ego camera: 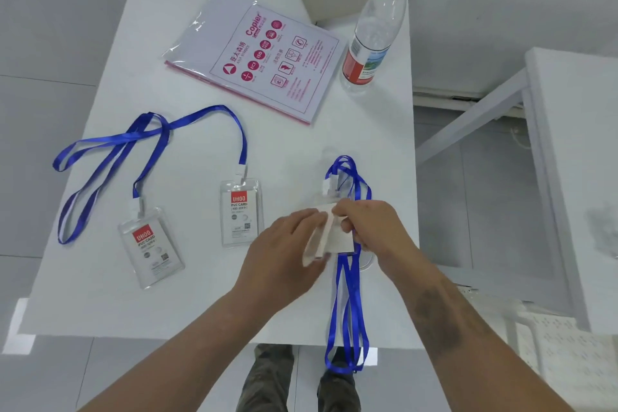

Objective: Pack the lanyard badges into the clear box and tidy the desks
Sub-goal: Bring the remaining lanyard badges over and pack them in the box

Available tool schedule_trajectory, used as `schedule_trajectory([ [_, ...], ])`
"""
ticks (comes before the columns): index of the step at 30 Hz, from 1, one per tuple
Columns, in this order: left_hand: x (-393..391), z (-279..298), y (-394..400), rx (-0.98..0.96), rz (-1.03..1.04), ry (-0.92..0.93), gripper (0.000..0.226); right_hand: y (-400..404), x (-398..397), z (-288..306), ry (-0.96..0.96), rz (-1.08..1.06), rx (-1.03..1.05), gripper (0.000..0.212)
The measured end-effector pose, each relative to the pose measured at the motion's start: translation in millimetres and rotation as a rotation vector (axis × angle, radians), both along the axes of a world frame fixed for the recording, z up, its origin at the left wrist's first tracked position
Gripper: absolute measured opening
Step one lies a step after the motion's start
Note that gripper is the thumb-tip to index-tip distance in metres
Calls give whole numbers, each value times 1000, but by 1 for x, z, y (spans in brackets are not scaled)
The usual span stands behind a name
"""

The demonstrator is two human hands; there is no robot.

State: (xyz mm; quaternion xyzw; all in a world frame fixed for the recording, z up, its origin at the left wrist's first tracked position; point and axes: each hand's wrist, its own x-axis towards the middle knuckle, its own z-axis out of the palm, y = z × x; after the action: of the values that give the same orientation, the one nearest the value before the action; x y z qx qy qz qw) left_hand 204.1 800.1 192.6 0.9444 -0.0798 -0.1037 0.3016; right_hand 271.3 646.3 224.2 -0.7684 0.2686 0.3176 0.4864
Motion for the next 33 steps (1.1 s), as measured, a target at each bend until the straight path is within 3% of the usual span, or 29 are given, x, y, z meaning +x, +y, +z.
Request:
schedule_trajectory([
  [3, -3, 24, 12, -139, 116, -98, 28, -2, -4, 23, -134, 15, 129, 23],
  [5, -1, 54, 20, -316, 285, -4, 13, -4, -8, 32, -303, -4, 126, 15],
  [8, 4, 87, 28, -609, 468, 337, 14, 0, -11, 42, -392, -2, 192, 20],
  [12, 14, 108, 35, -915, 526, 522, 19, 17, -17, 50, -173, -100, 310, 48],
  [14, 19, 110, 35, -1060, 571, 605, 24, 25, -20, 48, -91, -192, 335, 49],
  [19, 40, 114, 34, -1295, 699, 665, 23, 36, -26, 47, -283, -119, 362, 42],
  [23, 59, 128, 35, -1350, 664, 609, 22, 31, -19, 52, -513, 59, 290, 29],
  [27, 77, 144, 33, -1270, 620, 515, 24, 36, -7, 68, -550, 268, 128, 27],
  [31, 85, 137, 31, -689, 605, 223, 15, 40, -5, 87, -599, 572, -84, 33],
  [33, 82, 131, 35, -529, 505, 153, 13, 36, -2, 103, -665, 657, -167, 31],
])
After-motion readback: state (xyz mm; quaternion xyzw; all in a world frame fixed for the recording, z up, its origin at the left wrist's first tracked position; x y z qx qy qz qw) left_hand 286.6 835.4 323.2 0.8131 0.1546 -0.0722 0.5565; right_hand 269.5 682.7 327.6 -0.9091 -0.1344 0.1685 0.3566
